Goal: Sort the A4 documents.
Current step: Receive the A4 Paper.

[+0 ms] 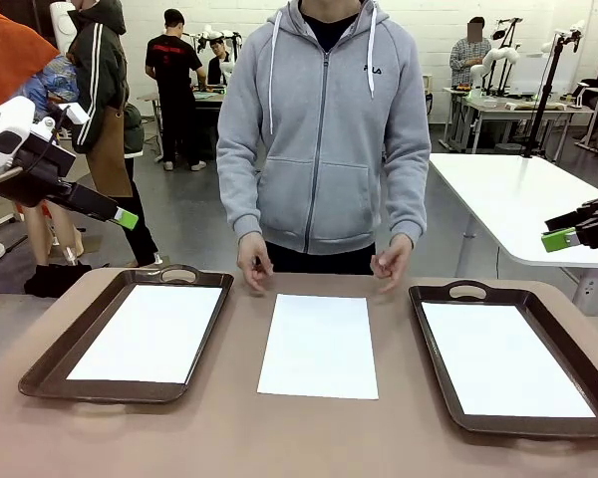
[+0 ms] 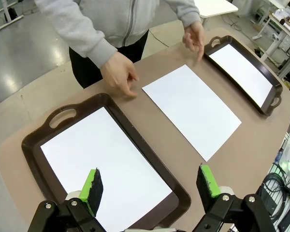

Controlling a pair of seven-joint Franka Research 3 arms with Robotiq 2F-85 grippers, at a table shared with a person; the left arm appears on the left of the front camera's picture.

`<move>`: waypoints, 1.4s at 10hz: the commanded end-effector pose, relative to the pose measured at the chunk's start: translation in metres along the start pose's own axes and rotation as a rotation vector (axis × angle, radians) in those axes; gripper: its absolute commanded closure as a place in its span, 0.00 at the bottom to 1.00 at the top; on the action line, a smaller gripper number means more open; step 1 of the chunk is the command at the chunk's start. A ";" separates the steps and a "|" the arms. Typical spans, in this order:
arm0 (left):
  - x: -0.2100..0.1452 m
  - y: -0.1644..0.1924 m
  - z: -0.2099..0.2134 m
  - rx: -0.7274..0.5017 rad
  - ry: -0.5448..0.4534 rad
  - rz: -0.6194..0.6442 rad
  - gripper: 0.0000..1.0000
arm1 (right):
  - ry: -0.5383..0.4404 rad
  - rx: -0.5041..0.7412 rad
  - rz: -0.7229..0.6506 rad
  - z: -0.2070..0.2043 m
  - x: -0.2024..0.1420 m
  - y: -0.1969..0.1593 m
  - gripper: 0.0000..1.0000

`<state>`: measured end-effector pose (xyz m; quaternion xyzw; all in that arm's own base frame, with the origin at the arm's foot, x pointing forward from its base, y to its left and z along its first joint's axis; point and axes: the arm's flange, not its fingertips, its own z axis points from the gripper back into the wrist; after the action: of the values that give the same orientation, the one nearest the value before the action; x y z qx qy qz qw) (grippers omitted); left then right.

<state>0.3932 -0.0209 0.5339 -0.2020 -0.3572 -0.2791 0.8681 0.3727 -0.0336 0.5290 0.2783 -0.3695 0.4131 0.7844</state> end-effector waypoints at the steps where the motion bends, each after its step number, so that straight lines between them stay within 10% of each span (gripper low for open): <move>1: 0.001 0.001 0.001 0.010 -0.008 -0.001 0.00 | -0.001 0.004 0.000 -0.001 0.000 0.000 0.00; 14: 0.001 0.001 0.001 0.010 -0.008 -0.001 0.00 | -0.001 0.004 0.000 -0.001 0.000 0.000 0.00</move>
<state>0.3933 -0.0206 0.5342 -0.2016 -0.3576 -0.2787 0.8682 0.3727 -0.0337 0.5290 0.2783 -0.3695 0.4131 0.7844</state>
